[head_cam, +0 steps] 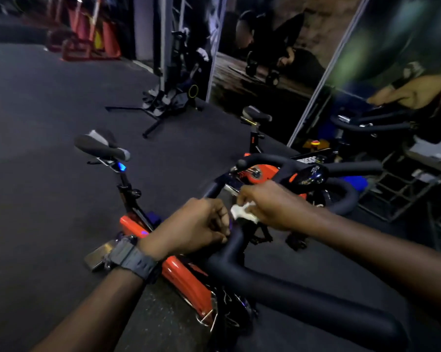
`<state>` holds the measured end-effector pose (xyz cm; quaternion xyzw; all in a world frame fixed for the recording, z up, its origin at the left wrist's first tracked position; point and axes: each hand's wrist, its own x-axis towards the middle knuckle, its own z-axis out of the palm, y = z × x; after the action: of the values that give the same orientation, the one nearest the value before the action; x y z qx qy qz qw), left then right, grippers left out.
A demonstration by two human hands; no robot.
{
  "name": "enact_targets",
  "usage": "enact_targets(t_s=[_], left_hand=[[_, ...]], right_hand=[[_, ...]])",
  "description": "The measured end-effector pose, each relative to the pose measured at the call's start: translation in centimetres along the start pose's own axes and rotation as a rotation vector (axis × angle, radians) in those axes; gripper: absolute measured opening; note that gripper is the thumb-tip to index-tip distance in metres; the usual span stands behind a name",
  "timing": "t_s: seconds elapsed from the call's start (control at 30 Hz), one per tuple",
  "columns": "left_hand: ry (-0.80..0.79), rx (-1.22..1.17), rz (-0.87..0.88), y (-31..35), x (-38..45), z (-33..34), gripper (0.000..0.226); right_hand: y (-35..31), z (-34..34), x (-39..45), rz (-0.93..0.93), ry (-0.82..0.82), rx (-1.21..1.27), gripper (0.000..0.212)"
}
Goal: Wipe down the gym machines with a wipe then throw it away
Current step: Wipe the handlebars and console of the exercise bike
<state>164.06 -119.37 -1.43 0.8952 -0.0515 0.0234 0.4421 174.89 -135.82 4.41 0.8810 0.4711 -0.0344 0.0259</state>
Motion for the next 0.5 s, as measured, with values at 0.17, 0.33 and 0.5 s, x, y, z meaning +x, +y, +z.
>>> enact_targets(t_s=[0.17,0.33,0.5], left_hand=[[0.015,-0.098,0.041,-0.3,0.9,-0.1,0.033],[-0.018,0.049,0.044,-1.2,2.3,0.1,0.042],[-0.029,0.310,0.273,-3.4,3.4,0.1,0.028]], right_hand=[[-2.0,2.0,-0.7,-0.074,-0.151,-0.077,0.016],[0.5,-0.8,1.1,0.038,-0.148,-0.182,0.019],[-3.7,1.7,-1.4,-0.143,-0.195,-0.030,0.012]])
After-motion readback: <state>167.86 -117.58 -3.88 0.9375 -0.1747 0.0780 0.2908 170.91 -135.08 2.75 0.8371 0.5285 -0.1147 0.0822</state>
